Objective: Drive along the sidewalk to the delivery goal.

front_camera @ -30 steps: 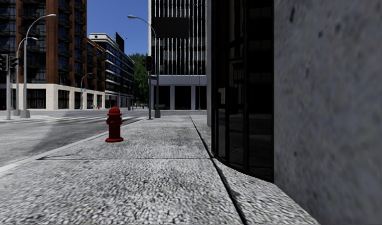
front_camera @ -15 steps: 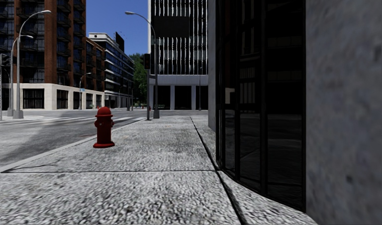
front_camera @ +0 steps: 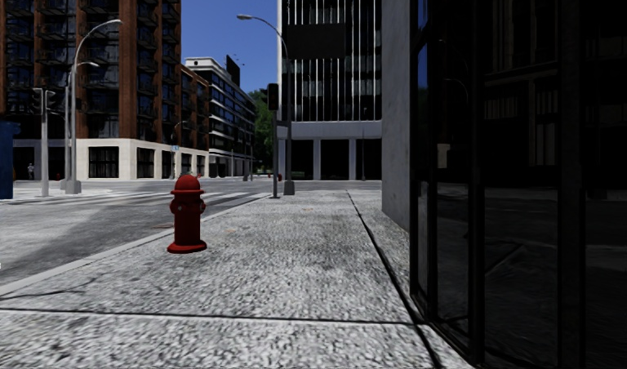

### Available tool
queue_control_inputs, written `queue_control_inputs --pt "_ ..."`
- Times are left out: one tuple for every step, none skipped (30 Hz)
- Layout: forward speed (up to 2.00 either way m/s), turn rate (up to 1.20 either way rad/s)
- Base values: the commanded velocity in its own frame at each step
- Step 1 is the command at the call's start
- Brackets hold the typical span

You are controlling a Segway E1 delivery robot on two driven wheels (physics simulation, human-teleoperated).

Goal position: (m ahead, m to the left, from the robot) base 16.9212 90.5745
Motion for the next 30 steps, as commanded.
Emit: queue_control_inputs --pt "1.29 0.38" --pt "1.29 0.38" --pt "1.29 0.38" --pt "1.29 0.38" --pt "1.29 0.38" --pt "1.29 0.32" --pt "1.29 0.29" --pt "1.29 0.00" --pt "1.29 0.00" --pt "1.29 0.00" --pt "1.29 0.00" --pt "1.29 0.00" --pt "1.29 0.00" --pt "1.29 0.00" --pt "1.29 0.00" --pt "1.31 0.00" --pt "1.37 0.00" --pt "1.51 0.00" --pt "1.51 0.00" --pt "1.60 0.00" --pt "1.63 0.00" --pt "1.64 0.00" --pt "1.67 0.00" --pt "1.75 0.00" --pt "1.79 0.00" --pt "1.81 0.00" --pt "1.81 0.00" --pt "1.82 0.00" --pt "1.83 0.00" --pt "1.84 0.00"
